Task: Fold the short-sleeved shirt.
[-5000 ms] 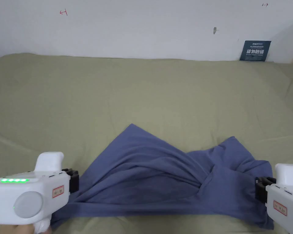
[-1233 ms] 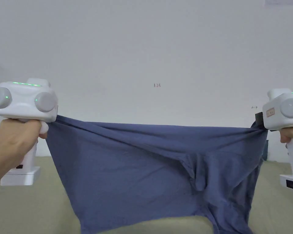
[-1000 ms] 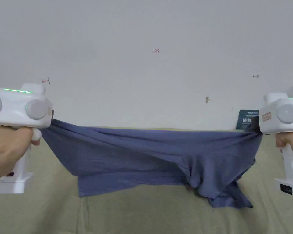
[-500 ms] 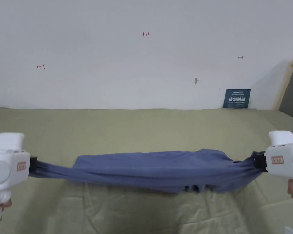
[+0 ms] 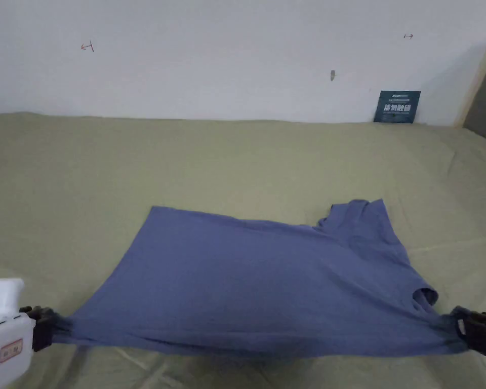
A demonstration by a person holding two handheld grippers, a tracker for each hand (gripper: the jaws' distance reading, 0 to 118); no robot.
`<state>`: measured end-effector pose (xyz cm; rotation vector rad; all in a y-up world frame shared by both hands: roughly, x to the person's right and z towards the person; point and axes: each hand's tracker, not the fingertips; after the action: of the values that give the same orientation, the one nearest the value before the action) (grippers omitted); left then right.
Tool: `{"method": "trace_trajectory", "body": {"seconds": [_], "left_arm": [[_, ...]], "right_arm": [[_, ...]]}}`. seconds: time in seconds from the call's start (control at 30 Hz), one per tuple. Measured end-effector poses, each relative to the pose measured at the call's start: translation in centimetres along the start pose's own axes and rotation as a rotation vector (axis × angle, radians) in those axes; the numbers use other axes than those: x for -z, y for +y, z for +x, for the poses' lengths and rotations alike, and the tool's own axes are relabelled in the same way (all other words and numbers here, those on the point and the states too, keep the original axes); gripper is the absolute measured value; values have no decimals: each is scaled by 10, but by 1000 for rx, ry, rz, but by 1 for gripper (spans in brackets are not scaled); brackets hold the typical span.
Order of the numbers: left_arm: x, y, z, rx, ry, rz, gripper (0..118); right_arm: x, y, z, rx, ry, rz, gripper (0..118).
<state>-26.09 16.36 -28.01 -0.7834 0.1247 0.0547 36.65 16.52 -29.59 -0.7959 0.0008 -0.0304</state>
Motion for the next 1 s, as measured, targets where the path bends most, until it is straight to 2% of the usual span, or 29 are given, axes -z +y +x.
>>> {"method": "trace_trajectory", "body": {"seconds": [0.13,0.33,0.4,0.43,0.47,0.5,0.53,0.57,0.63,0.7,0.73,0.77,0.8,0.83,0.87,0.9,1.0], "left_arm": [[8,-26,-2,-9,-5,-54,1],[32,-39,-7,-21,-4,-97,2],[34,-39,-8,-26,-5,-107,8],[31,-40,-5,-28,-8,-109,18],[30,-38,-6,-27,-4,-119,53],[29,-37,-6,-29,-6,-128,89],[28,-37,-7,-32,-7,-127,114],[24,-39,-6,-33,-3,-109,118],[16,-32,-3,-22,0,-86,118],[12,-25,2,-19,-24,-74,115],[10,-21,7,-12,-31,-68,109],[8,-16,14,3,-37,-55,91],[7,-12,20,16,-41,-35,70],[9,-9,24,26,-40,-22,43],[13,-4,29,31,-50,-20,10],[16,-1,35,34,-66,-19,7],[30,11,51,36,-96,-28,6]], "right_arm": [[17,-24,7,45,3,-57,4],[41,-33,10,60,-17,-103,4],[43,-35,8,54,-21,-117,5],[44,-36,6,48,-29,-120,9],[44,-36,6,36,-44,-120,27],[43,-36,5,30,-66,-117,51],[42,-36,3,22,-80,-118,83],[41,-35,2,16,-78,-121,118],[33,-32,-1,5,-71,-81,108],[24,-27,-6,-20,-87,-71,109],[20,-25,-11,-30,-91,-44,108],[15,-23,-16,-32,-88,-24,105],[17,-20,-19,-30,-81,-9,94],[15,-17,-24,-26,-58,28,71],[12,-15,-30,-20,-47,54,22],[11,-13,-34,-23,-47,55,1],[19,-5,-43,-19,-17,74,1]]}}
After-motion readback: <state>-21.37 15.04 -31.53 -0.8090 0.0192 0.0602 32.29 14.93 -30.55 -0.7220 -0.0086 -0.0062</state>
